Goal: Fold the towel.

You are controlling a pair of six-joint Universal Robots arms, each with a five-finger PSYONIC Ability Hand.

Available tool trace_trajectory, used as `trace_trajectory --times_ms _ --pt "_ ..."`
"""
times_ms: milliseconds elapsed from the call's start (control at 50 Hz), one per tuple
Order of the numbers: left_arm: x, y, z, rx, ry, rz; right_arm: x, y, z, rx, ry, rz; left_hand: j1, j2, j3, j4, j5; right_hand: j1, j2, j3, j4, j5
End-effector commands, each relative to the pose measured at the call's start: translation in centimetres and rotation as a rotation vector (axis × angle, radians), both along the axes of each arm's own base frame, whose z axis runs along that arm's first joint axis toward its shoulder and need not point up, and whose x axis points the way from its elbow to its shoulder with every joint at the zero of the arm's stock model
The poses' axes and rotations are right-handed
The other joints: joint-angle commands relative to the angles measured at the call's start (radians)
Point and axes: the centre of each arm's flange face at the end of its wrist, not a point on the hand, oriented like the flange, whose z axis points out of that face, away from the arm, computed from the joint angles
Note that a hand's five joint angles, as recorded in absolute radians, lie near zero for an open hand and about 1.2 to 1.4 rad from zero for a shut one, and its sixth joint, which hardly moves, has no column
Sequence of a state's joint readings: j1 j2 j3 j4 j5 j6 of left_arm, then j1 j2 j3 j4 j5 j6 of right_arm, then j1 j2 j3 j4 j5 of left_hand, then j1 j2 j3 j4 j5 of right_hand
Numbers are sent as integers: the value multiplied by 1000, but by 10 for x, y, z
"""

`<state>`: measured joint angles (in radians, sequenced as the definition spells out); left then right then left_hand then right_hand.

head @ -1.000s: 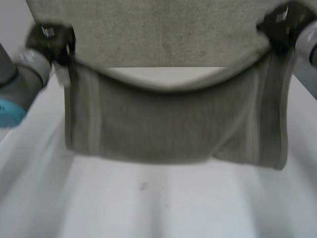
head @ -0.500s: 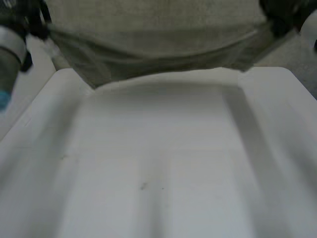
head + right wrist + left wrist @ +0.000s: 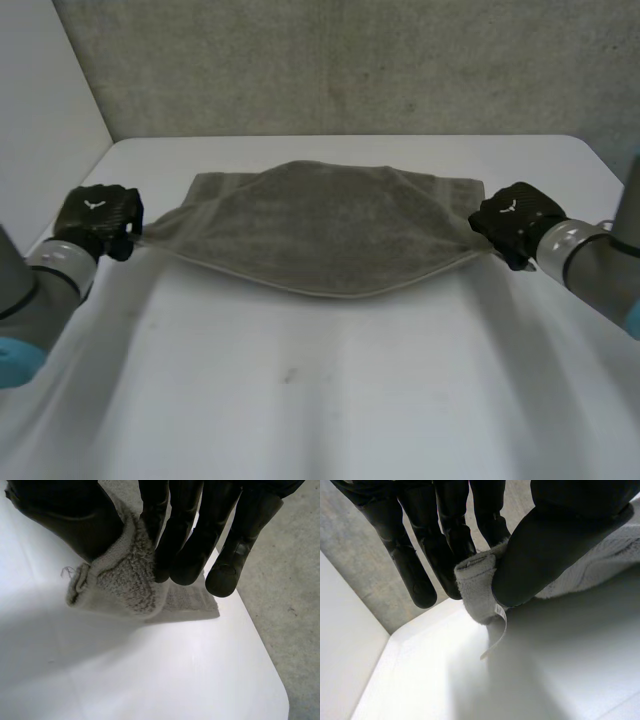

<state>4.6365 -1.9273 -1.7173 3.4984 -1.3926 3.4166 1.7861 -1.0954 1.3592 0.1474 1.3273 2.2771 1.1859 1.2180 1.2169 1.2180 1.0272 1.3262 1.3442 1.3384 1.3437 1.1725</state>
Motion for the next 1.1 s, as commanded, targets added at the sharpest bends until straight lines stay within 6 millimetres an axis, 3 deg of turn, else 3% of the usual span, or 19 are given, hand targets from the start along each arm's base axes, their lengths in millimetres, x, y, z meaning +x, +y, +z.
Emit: trace_trajectory --times_ms 20,60,160,240,340,420,440,480,500,540,560,600,620,660,880,1100 --pt "7 36 36 -5 16 -36 -20 52 29 74 66 8 210 178 179 178 195 70 52 58 53 49" --pt "16 55 56 -26 17 -25 -24 62 33 84 87 12 210 178 179 178 195 70 52 58 53 49" --pt "19 80 75 -57 28 -54 -35 86 63 0 123 17 210 178 179 178 195 70 52 58 53 49" --pt "18 88 72 -50 33 -87 -40 91 77 -61 130 23 210 178 179 178 195 70 52 58 53 49" --pt "17 85 62 -13 38 -105 -39 81 71 -46 121 35 210 178 179 178 195 70 52 58 53 49" --pt "17 55 44 13 34 -91 -37 63 51 20 131 41 210 178 179 178 195 70 52 58 53 49" --pt "17 55 44 12 34 -91 -33 48 41 43 136 44 210 178 179 178 195 70 52 58 53 49" --pt "10 27 32 14 25 -70 -27 27 30 62 135 37 210 178 179 178 195 70 52 58 53 49" --pt "10 26 32 14 25 -70 -27 27 30 62 135 37 210 178 179 178 195 70 52 58 53 49" --pt "-2 -1 20 26 14 -53 -18 6 16 76 132 40 210 178 179 178 195 70 52 58 53 49" --pt "-2 -1 20 26 14 -53 -18 6 16 76 132 40 210 178 179 178 195 70 52 58 53 49" --pt "-10 -23 12 17 6 -35 -7 -14 7 77 107 32 210 178 179 178 195 70 52 58 53 49" --pt "-10 -23 12 16 6 -35 -7 -14 7 77 107 32 210 178 179 178 195 70 52 58 53 49" --pt "-16 -41 1 16 2 -21 2 -34 -3 76 69 17 210 178 179 178 195 70 52 58 53 49" --pt "-51 -83 -22 -8 -11 -13 30 -84 -30 4 1 -25 210 178 179 178 195 70 52 58 53 49" --pt "-54 -115 -45 24 -28 45 38 -121 -48 -113 3 -87 210 178 179 178 195 70 52 58 53 49"
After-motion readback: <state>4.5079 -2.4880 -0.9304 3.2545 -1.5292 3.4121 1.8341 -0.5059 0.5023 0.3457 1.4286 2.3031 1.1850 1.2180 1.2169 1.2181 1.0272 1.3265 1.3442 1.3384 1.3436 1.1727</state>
